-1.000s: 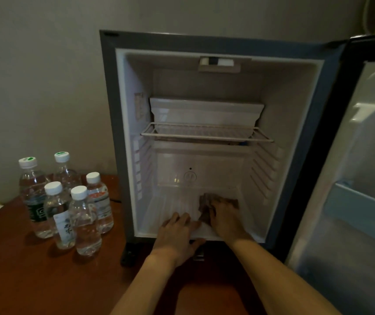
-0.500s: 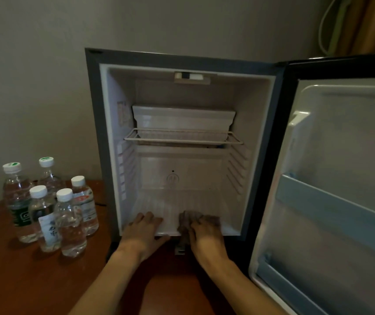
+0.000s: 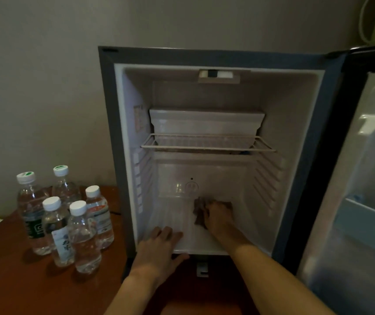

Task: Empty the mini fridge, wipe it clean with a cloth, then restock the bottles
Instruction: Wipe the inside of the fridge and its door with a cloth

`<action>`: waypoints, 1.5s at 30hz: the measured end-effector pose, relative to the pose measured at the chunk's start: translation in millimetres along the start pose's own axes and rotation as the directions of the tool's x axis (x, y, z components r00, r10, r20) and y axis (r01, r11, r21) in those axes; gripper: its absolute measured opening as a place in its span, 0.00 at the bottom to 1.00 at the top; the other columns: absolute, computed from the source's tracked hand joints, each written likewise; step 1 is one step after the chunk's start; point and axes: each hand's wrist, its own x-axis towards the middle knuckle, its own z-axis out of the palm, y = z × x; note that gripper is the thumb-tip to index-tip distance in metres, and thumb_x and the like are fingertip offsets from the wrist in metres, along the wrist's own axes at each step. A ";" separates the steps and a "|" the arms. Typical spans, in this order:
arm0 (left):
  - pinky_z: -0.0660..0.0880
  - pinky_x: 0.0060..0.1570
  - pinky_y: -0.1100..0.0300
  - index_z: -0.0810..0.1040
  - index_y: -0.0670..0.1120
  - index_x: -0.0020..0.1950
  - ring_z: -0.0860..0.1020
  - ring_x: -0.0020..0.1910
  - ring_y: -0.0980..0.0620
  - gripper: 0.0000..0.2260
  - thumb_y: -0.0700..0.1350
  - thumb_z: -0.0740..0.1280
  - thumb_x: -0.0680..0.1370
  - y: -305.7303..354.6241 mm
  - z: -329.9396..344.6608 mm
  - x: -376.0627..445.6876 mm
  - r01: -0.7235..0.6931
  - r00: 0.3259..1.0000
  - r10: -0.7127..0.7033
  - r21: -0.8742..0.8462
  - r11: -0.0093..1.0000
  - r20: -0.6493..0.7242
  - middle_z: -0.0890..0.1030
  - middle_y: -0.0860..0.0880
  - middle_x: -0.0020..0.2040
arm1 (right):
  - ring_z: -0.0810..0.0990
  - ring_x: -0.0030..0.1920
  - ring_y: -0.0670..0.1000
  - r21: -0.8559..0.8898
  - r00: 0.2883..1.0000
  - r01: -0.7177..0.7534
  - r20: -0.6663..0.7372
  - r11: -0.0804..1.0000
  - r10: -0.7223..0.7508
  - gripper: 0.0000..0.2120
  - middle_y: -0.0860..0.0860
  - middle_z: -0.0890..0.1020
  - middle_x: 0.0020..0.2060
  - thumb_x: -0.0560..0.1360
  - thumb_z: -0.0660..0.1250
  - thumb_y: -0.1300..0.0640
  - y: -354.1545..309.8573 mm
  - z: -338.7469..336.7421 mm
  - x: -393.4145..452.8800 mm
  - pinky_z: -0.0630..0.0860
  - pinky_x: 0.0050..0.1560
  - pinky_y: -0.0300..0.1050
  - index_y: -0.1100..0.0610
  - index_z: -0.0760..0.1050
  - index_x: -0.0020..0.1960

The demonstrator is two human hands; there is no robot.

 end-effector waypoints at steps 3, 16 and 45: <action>0.71 0.63 0.48 0.58 0.60 0.79 0.60 0.74 0.49 0.30 0.69 0.56 0.80 -0.3 1.8 1.5 0.012 1.000 -0.012 -0.009 1.000 -0.004 0.62 0.55 0.76 | 0.81 0.56 0.56 -0.002 0.998 -0.065 0.003 0.998 0.065 0.13 0.55 0.83 0.57 0.81 0.60 0.54 -4.2 -1.9 16.7 0.74 0.56 0.44 0.57 0.80 0.57; 0.71 0.65 0.48 0.58 0.60 0.80 0.62 0.74 0.50 0.31 0.69 0.58 0.79 4.8 -5.6 -2.9 0.059 0.998 -0.057 -0.042 0.997 0.037 0.64 0.55 0.75 | 0.77 0.58 0.51 -0.010 0.997 0.066 -0.025 0.998 -0.066 0.13 0.53 0.79 0.60 0.82 0.59 0.55 2.3 -1.7 -56.3 0.64 0.52 0.33 0.59 0.80 0.58; 0.67 0.68 0.50 0.60 0.60 0.79 0.60 0.76 0.49 0.29 0.67 0.58 0.80 6.4 -13.7 5.0 0.063 0.994 -0.055 -0.080 0.995 0.098 0.62 0.54 0.77 | 0.80 0.57 0.57 0.038 0.994 -0.096 -0.051 0.995 0.098 0.15 0.57 0.81 0.58 0.80 0.62 0.51 -13.2 -6.4 -5.4 0.72 0.55 0.43 0.59 0.79 0.58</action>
